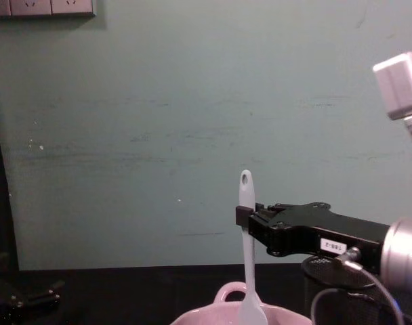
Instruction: Use the one hand to pick up the spoon and stir the clear water in the bowl.
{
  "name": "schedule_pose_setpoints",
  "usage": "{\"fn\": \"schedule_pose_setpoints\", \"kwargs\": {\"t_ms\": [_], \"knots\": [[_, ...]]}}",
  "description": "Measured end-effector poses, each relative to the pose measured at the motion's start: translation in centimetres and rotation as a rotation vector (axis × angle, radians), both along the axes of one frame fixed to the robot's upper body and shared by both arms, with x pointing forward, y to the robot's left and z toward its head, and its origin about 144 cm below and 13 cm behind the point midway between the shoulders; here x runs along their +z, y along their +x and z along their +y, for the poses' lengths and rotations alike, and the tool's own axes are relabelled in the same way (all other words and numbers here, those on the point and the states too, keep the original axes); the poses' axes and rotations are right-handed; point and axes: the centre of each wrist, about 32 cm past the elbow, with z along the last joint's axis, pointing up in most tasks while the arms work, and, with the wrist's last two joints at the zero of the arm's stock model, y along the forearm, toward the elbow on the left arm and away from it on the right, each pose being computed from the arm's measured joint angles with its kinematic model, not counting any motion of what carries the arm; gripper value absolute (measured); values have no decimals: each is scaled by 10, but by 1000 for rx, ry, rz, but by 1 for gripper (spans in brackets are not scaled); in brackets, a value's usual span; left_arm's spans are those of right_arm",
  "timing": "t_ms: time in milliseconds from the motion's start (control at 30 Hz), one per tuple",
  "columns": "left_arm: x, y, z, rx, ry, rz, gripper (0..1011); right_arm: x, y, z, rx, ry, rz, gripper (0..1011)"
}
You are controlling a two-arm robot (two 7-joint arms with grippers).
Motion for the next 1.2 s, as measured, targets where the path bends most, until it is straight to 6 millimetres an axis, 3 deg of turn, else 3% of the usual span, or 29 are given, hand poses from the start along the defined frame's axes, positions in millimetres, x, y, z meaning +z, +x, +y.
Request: {"fn": "schedule_pose_setpoints", "kwargs": {"t_ms": [300,633,1200], "knots": [[0,0,0,0,0,0,1011,7,-23,-8,91,15,51,110],[0,0,0,0,0,0,1011,8,-37,7,176,25,80,110],[0,0,0,0,0,0,1011,-8,-13,35,72,27,5,110]]}}
